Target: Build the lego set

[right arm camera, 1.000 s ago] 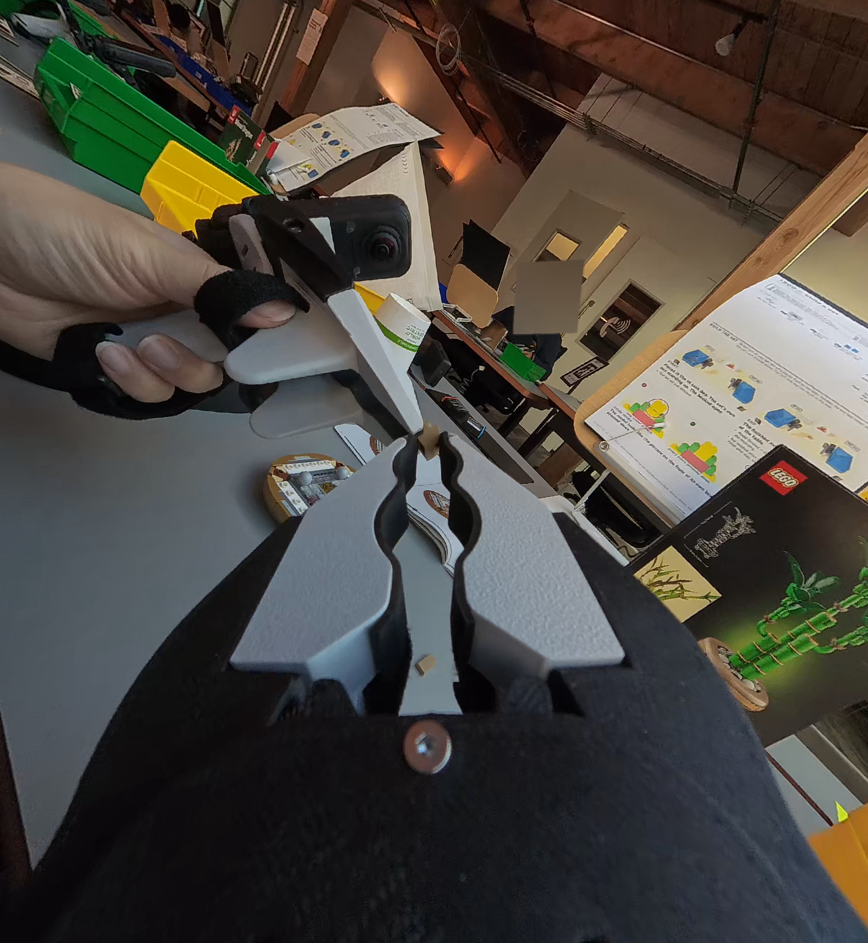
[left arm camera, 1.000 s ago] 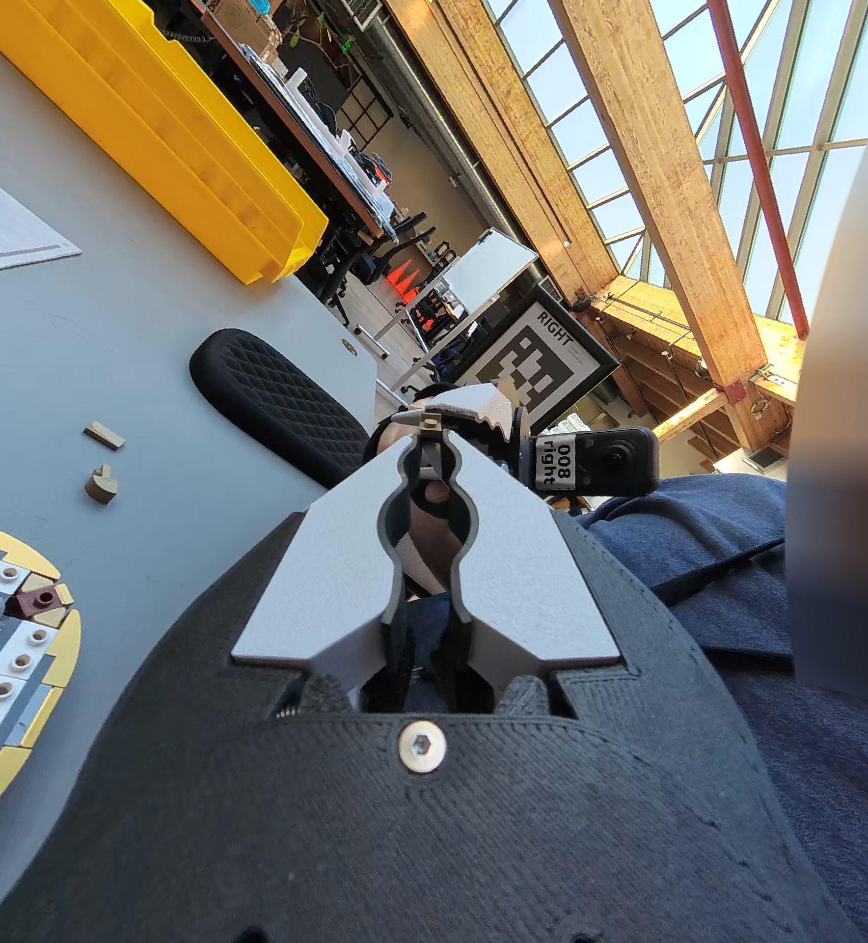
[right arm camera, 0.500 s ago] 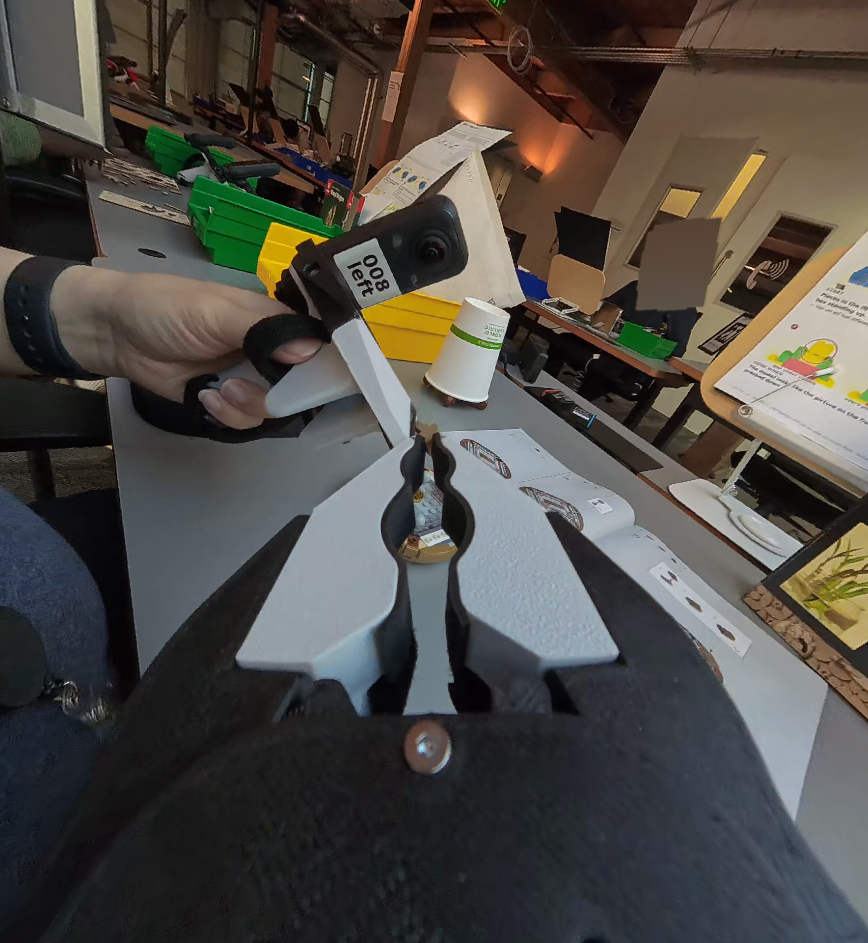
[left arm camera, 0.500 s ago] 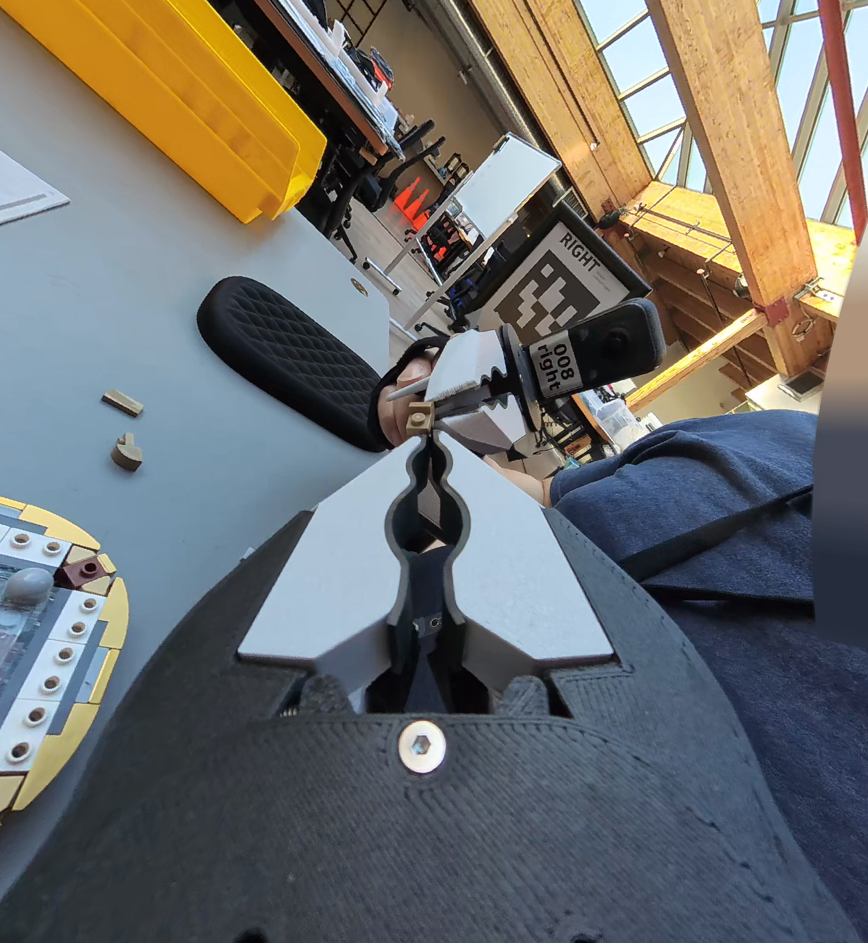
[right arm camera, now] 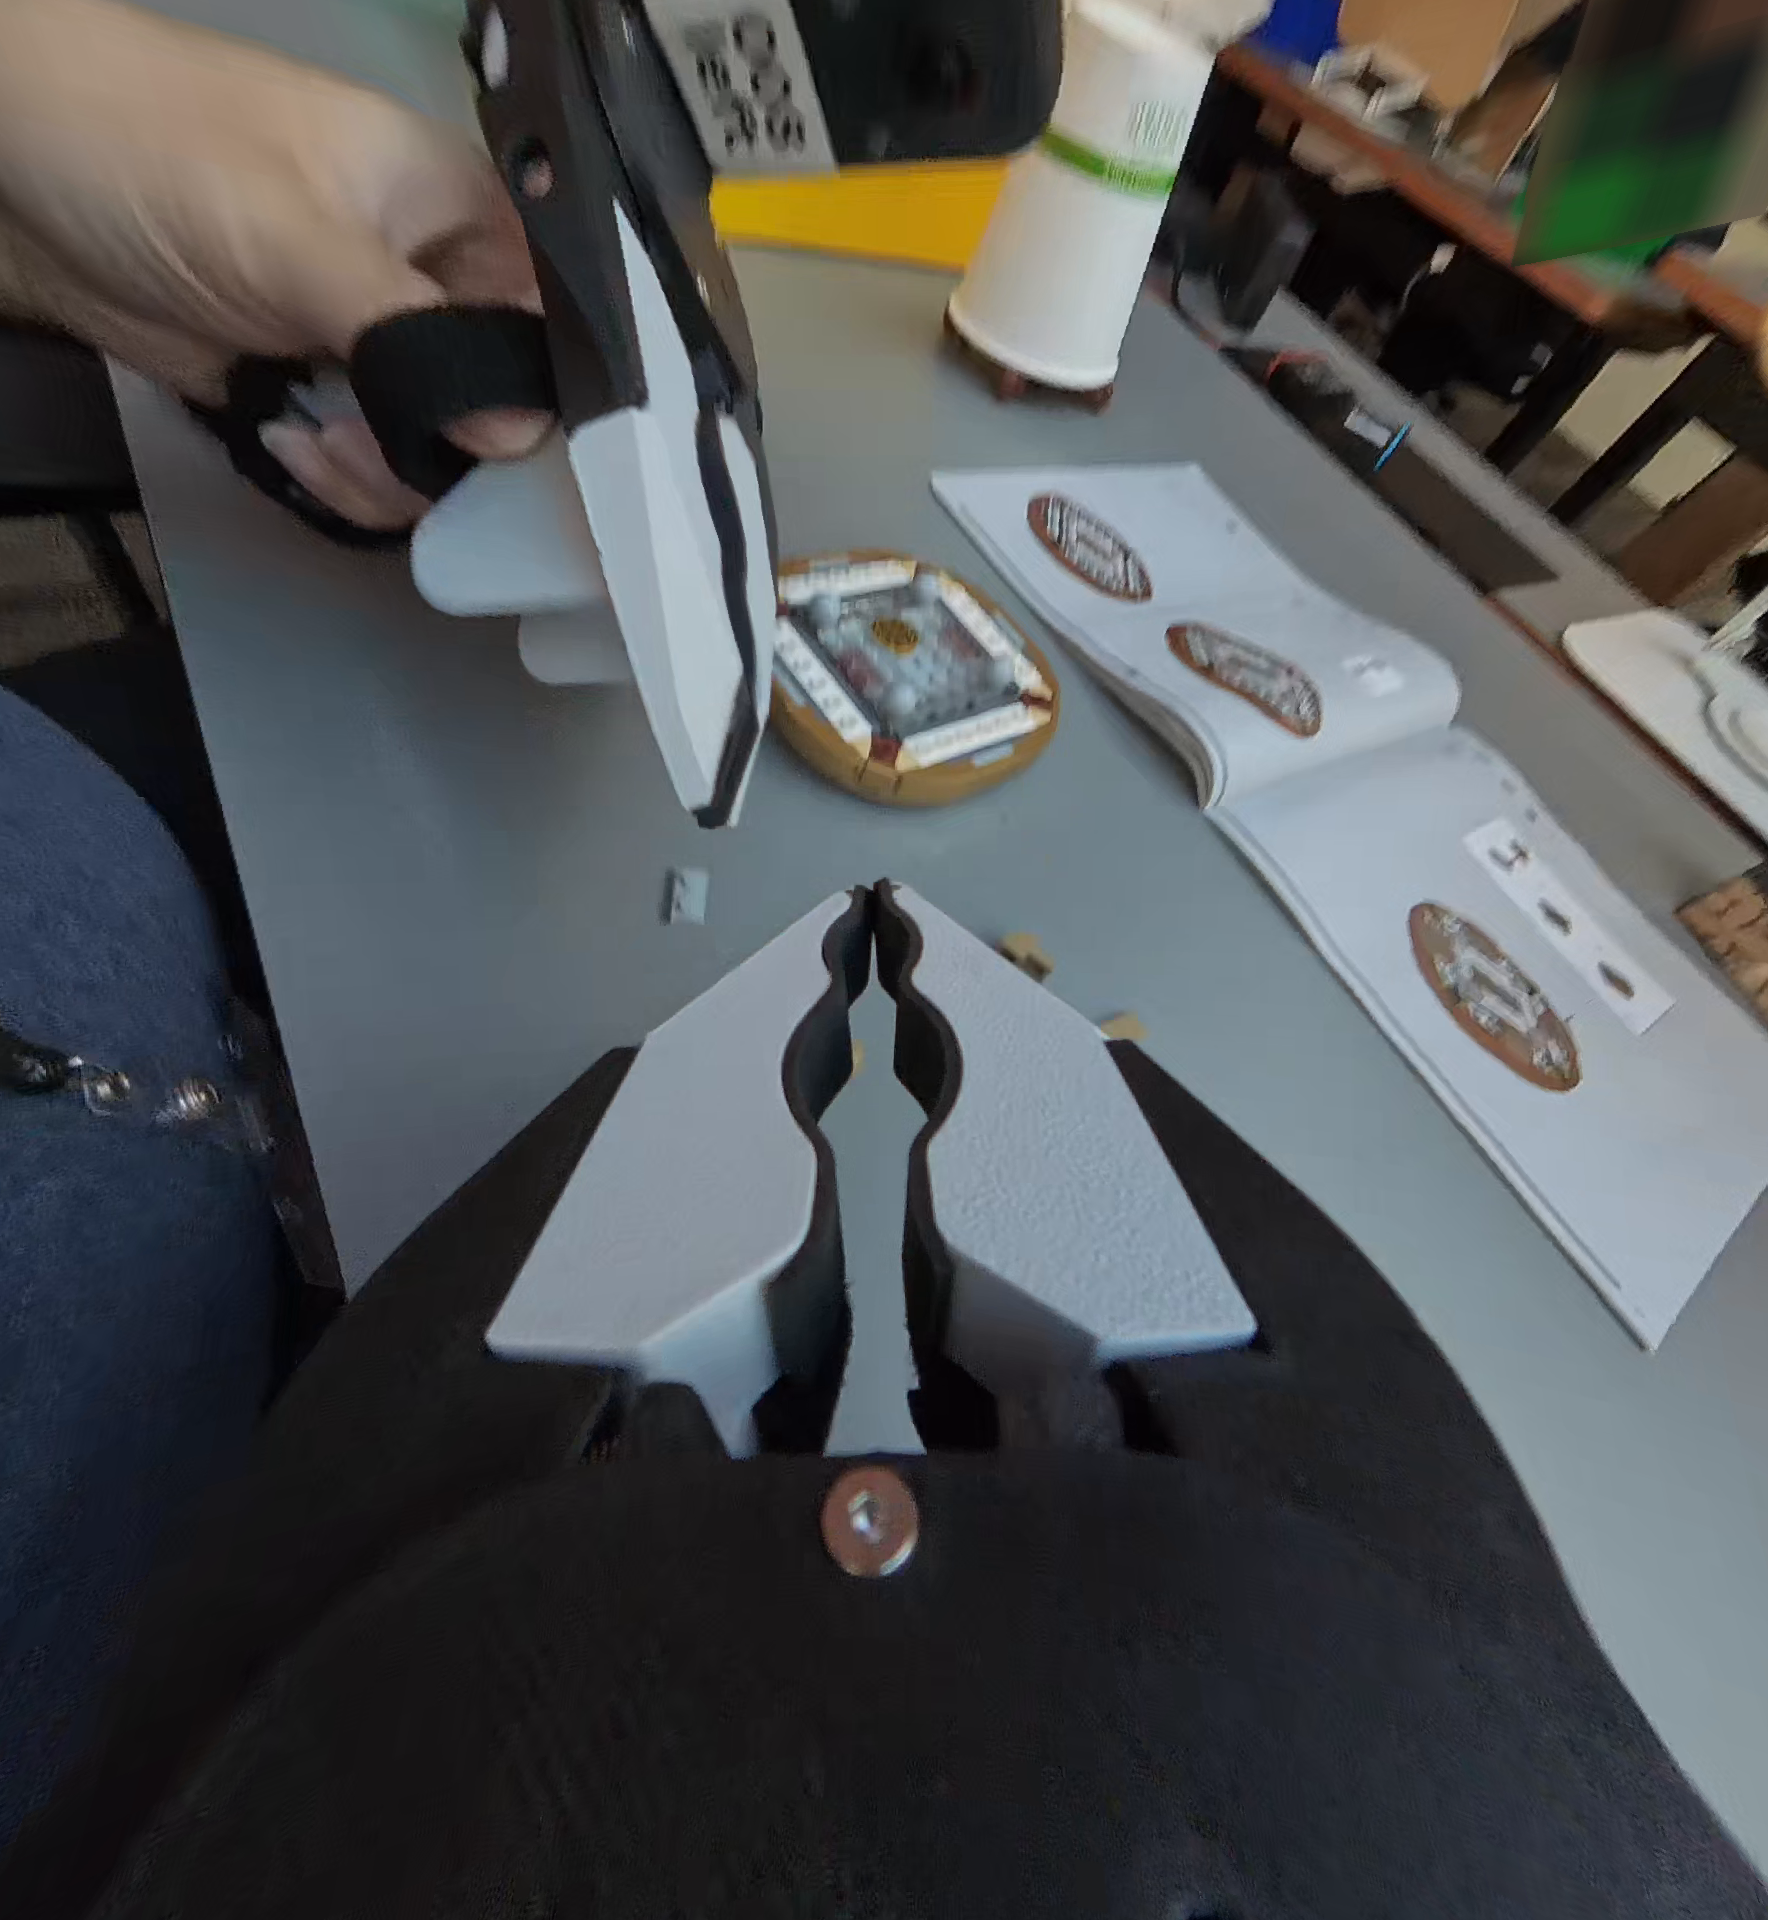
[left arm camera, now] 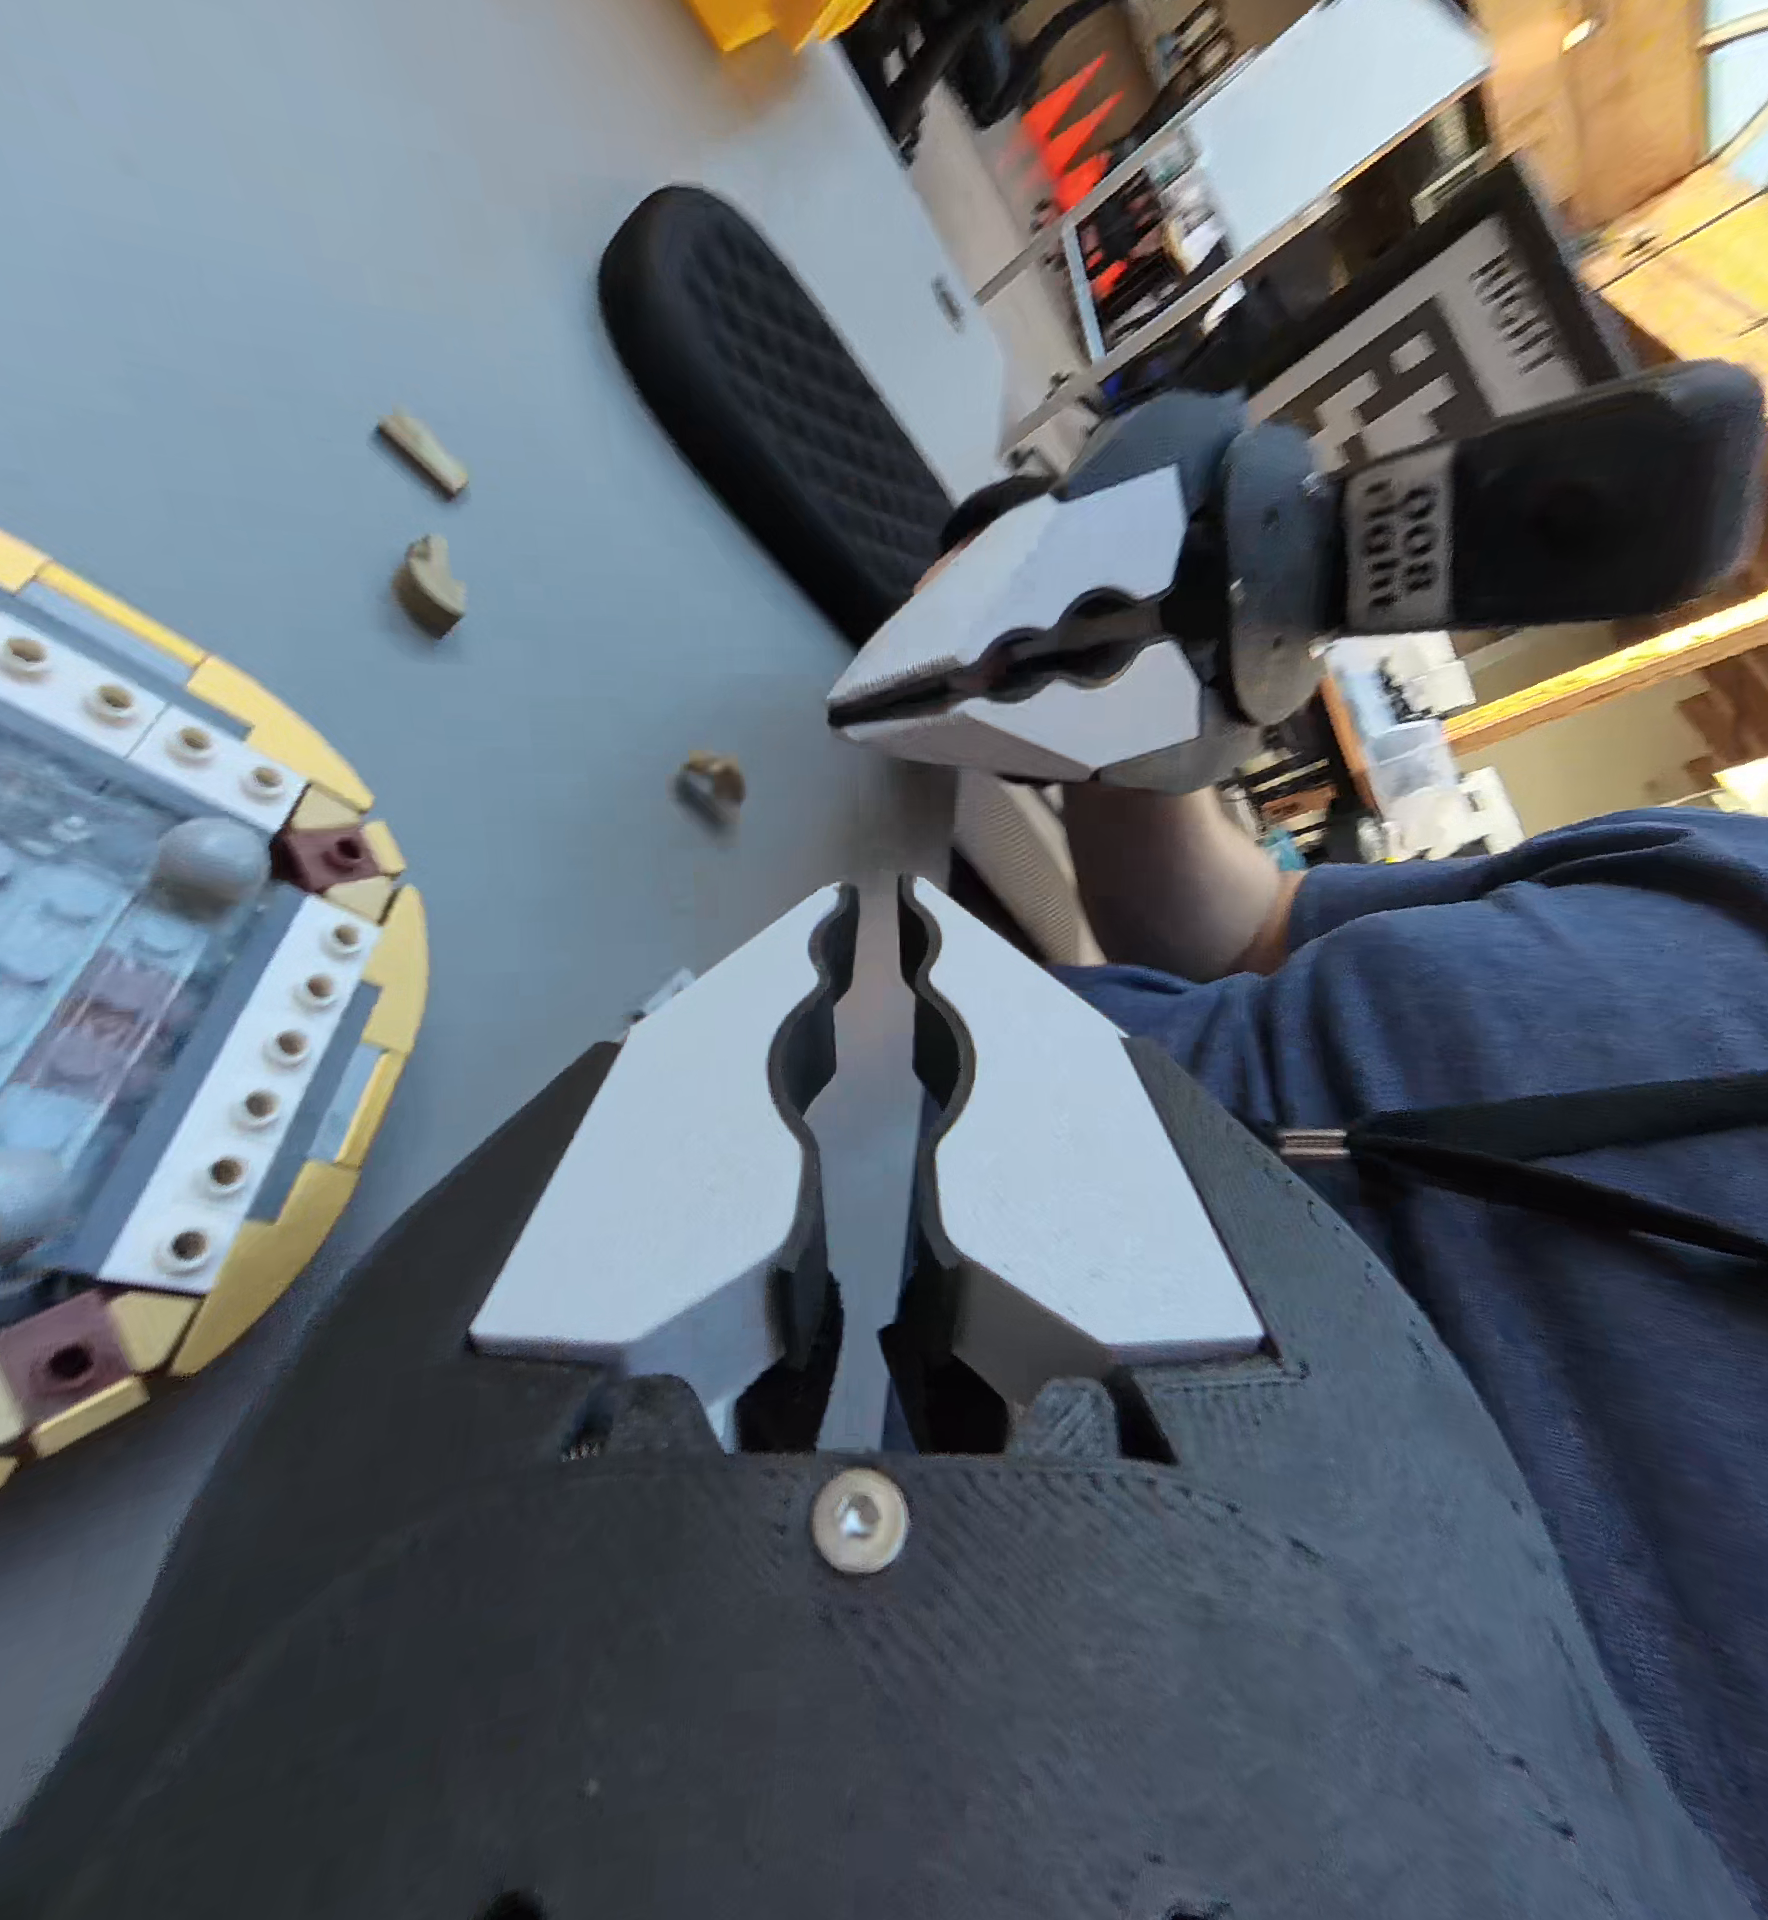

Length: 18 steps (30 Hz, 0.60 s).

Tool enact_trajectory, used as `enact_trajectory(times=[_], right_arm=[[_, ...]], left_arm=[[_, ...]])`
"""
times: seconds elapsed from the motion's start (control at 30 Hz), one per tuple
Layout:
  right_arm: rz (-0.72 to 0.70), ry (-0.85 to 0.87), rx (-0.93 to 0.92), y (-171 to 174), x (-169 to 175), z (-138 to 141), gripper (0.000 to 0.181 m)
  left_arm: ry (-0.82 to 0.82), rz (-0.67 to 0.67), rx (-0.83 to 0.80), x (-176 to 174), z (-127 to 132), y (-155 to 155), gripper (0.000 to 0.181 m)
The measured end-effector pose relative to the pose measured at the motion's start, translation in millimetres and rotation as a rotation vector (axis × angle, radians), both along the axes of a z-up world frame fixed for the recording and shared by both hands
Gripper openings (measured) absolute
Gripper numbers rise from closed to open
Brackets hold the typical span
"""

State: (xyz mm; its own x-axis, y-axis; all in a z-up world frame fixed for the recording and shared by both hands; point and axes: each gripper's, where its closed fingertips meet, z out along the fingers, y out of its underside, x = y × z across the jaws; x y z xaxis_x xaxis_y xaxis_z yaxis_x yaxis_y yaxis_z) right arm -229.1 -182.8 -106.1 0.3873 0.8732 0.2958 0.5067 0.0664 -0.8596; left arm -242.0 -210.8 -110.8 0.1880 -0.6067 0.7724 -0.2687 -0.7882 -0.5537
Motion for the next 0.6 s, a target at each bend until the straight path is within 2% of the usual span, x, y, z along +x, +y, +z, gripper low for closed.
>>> enact_trajectory(times=[0.03, 0.2, 0.37, 0.47, 0.6], right_arm=[[0.007, -0.058, -0.051, -1, 2, -13, 0.0], [0.119, -0.143, -0.125, -19, -8, -29, 0.0], [0.141, -0.162, -0.189, -34, -11, -35, 0.016], [0.068, -0.142, -0.159, -23, 7, -25, 0.017], [-0.037, -0.169, -0.195, -5, 58, -14, 0.025]], left_arm=[[0.063, -0.001, 0.02, -3, -10, 0, 0.007], [0.193, 0.042, 0.099, -19, -23, 5, 0.006], [0.25, 0.11, 0.156, -44, -22, 8, 0.011], [0.233, 0.141, 0.173, -55, -15, 6, 0.013], [0.169, 0.206, 0.29, -68, 6, 12, 0.02]])
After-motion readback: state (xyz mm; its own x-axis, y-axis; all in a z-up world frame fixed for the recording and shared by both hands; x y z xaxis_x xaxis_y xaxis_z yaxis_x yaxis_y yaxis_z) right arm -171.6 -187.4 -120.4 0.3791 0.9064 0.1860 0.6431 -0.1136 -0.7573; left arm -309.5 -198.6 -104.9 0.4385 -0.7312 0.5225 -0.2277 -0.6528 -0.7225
